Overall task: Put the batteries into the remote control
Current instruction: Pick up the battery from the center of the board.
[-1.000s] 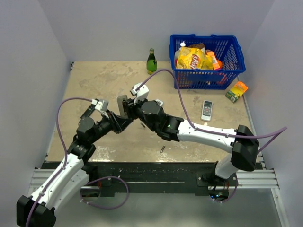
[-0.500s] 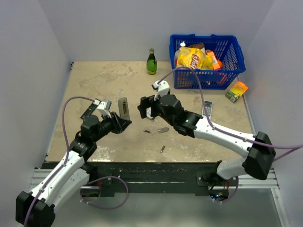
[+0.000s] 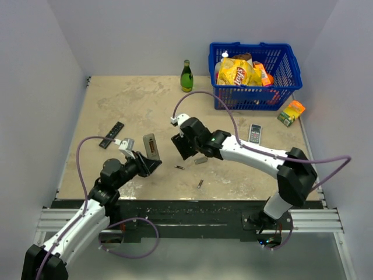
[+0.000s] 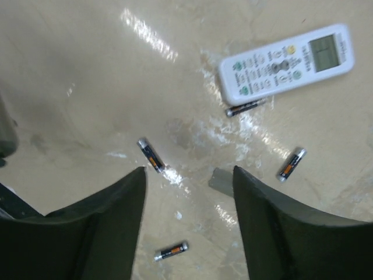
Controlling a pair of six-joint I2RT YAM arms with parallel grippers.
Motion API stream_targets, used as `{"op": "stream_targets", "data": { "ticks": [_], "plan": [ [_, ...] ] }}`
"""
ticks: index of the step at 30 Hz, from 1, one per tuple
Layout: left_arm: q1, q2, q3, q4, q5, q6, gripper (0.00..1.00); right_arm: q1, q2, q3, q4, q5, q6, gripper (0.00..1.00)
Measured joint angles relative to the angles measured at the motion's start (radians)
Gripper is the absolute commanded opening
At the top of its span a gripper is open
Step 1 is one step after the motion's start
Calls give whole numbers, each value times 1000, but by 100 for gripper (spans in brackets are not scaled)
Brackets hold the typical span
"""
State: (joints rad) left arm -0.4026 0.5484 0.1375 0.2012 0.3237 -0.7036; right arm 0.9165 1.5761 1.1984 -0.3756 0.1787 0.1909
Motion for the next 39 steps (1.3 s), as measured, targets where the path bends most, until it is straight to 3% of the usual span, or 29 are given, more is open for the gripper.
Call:
{"op": "stream_targets", "data": {
  "ticks": [5, 11, 19, 27, 32, 39],
  "plan": [
    [0, -80, -27, -2, -43, -35, 0, 12, 166, 60, -68, -74, -45, 46],
    [0, -149, -48, -35, -110, -72, 0, 45, 343, 158, -122, -156, -106, 47],
    [0, -224, -71, -105, -151, -99, 0, 83, 416, 192, -163, -218, -154, 45],
    [0, -252, -69, -150, -169, -99, 0, 99, 392, 191, -180, -254, -149, 60],
    [0, -307, -18, -257, -211, -101, 0, 109, 290, 180, -200, -262, -146, 61],
    [0, -422, 214, -441, -323, -87, 0, 204, 309, 156, -200, -249, -140, 60]
  ]
}}
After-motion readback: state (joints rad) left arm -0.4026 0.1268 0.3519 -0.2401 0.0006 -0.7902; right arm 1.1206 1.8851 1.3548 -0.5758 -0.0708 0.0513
